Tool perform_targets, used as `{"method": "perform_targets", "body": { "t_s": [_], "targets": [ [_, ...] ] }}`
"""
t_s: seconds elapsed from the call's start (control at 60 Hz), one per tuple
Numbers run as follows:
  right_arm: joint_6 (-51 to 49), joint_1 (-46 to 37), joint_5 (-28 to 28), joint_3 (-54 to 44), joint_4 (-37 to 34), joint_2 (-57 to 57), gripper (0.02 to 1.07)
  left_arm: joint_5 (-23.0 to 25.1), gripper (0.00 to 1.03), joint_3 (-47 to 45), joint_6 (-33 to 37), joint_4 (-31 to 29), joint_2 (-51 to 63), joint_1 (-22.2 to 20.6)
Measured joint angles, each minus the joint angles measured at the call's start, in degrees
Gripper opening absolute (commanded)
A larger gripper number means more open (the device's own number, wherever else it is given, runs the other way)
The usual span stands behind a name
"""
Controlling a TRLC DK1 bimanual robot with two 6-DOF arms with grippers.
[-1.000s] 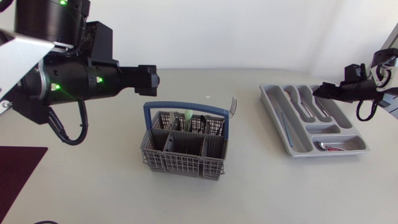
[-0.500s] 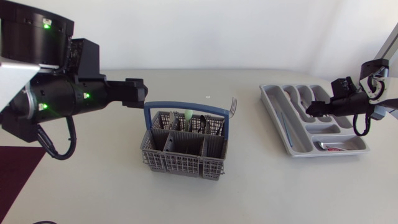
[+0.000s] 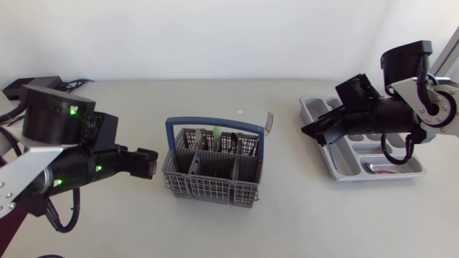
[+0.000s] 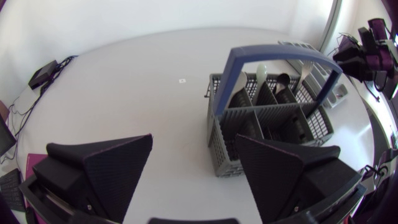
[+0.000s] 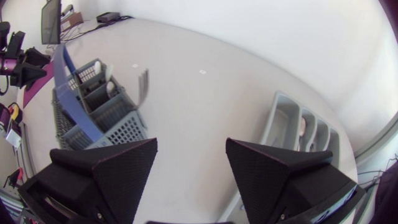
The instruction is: Sort the cutlery from the basket into the organizer compartments.
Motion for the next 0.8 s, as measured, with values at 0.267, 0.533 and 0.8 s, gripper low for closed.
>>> {"method": "perform_targets", "body": {
  "t_s": [0.267, 0.533, 0.8],
  "targets": [
    [3.50, 9.07, -1.27, 1.60, -3.15, -0.44, 0.81, 4.92, 0.59, -8.50, 5.09, 0.00, -10.69, -3.82],
    [7.41, 12.50, -1.22, 5.92, -3.43, 0.83, 0.50, 5.16, 0.03, -14.34, 8.13, 2.75, -15.28, -9.33],
    [9.49, 14.67, -1.25, 9.18, -2.34, 6.34, 0.08, 5.31, 0.03, -18.03, 11.80, 11.04, -12.74, -11.26]
  ]
}}
